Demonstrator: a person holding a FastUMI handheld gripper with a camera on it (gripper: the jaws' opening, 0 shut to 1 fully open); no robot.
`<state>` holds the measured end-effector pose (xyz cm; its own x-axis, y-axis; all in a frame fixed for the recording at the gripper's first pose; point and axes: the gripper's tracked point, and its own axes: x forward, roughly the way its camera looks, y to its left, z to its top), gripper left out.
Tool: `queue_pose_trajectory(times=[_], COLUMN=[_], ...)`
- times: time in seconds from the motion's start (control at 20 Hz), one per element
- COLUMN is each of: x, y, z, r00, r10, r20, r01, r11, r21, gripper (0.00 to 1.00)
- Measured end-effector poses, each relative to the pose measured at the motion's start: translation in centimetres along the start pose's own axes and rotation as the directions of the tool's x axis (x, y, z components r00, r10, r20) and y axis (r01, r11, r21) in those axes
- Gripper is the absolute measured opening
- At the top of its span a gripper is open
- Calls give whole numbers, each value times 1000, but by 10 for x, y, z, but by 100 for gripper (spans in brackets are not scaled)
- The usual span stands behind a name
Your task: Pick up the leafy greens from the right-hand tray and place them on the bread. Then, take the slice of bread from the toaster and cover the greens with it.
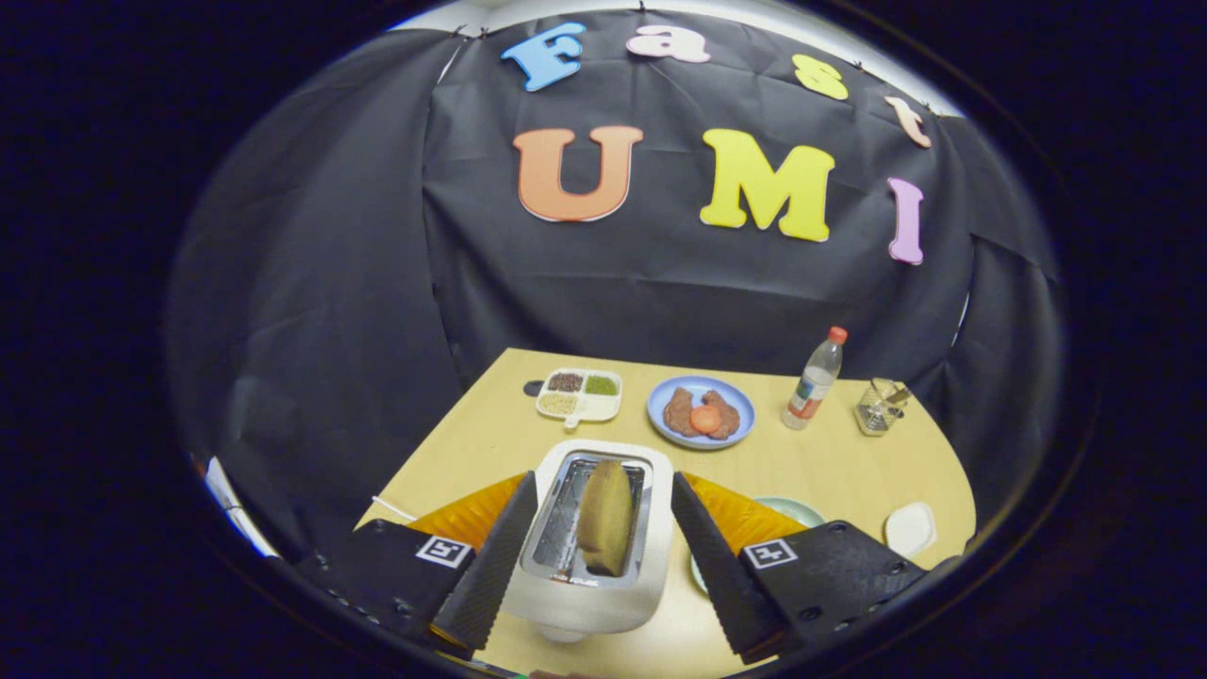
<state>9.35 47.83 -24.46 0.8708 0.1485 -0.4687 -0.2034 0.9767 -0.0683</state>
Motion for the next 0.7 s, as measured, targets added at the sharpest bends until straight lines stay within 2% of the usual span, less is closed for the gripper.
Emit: queue_pose_trajectory(times=[0.25, 0.3, 0.5, 0.55, 0.65, 0.7], x=[37, 40, 53, 52, 52, 54], y=[0, -1, -6, -8, -11, -9], z=[-17, -18, -20, -25, -33, -37], r00=[994, 992, 985, 981, 970, 970], r10=[-77, -92, -129, -138, -153, -125], r20=[-79, -90, -116, -138, -190, -209], r01=[76, 89, 121, 131, 149, 125], r11=[997, 996, 990, 990, 988, 992], r21=[-22, -30, -70, -60, -34, -13], gripper=[84, 81, 58, 54, 53, 46])
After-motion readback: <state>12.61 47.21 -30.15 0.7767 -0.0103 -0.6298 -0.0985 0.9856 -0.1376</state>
